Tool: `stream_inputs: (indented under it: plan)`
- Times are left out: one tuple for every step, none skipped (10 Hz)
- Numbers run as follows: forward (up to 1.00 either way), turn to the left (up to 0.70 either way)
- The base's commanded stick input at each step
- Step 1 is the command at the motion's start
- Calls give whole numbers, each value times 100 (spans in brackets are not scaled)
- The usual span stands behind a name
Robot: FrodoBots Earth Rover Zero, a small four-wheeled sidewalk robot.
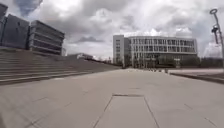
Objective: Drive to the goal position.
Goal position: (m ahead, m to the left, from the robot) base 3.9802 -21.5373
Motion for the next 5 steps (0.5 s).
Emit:
stream_inputs:
  plan:
    - [70,0]
    - [70,0]
    - [70,0]
    - [70,0]
    - [70,0]
